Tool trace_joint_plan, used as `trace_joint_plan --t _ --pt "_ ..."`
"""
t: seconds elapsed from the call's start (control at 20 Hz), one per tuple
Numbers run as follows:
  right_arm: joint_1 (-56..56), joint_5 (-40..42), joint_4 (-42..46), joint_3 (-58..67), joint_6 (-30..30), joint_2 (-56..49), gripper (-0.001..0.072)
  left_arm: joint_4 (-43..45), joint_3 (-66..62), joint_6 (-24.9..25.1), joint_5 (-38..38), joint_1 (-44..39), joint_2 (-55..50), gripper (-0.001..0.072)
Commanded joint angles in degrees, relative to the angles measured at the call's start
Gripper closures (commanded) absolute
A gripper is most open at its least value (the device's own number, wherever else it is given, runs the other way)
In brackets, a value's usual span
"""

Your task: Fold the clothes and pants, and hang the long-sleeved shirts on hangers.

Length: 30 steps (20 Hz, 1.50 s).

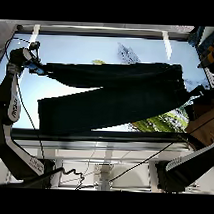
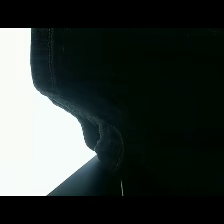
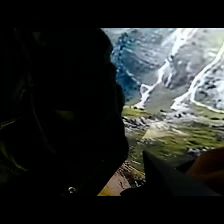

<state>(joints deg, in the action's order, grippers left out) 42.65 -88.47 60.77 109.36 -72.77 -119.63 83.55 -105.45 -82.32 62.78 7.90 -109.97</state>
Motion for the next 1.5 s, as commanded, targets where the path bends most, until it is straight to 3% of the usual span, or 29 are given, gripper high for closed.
trace_joint_plan --t 0.0,0.05,0.1,0.5,0.7,0.9,1.0,1.1,1.25,1.3,1.45 --pt "-1.11 3.21 -1.01 -1.29 0.33 -1.11 0.0309 0.07 0.0 0.02 -0.07 0.02 -0.15 0.0684" --pt "-1.38 4.74 -1.57 -1.27 0.17 -0.96 0.0513 0.07 0.0 0.02 -0.31 0.02 -0.31 0.0685" --pt "-1.68 5.9 -2.58 -1.2 -0.02 -0.63 0.0634 0.04 0.0 0.02 -0.63 0.02 -0.48 0.0684" --pt "-0.87 7.72 -2.05 -6.36 -1.49 10.8 0.064 0.52 -0.02 0.83 -1.4 0.44 -0.96 0.0684" --pt "0.46 13.38 1.33 -24.15 -1.25 24.63 0.064 0.44 -0.94 0.85 -7.82 1.68 -0.57 0.0684" --pt "3.52 19.19 -0.76 -47.1 -1.25 41.11 0.064 0.44 -0.96 0.96 -13.11 1.44 -0.28 0.0684" --pt "3.78 22.05 0.09 -55.36 -1.27 49.07 0.064 0.46 -0.96 2.19 -10.23 1.44 -0.13 0.0684" --pt "3.78 23.85 2.56 -61.18 -1.95 55.04 0.064 1.22 -0.94 2.27 -1.38 1.88 -0.11 0.0684" --pt "3.78 24.02 2.97 -64.19 -2.12 58.27 0.064 12.83 0.31 4.31 12.92 2.84 -0.5 0.0685" --pt "3.78 24.28 2.93 -64.17 -2.12 58.31 0.064 15.93 1.51 4.26 14.69 3.48 -0.5 0.0686" --pt "3.78 25.77 2.86 -64.17 -2.19 58.31 0.0639 14.16 4.22 2.6 13.25 5.66 -0.66 0.0685"
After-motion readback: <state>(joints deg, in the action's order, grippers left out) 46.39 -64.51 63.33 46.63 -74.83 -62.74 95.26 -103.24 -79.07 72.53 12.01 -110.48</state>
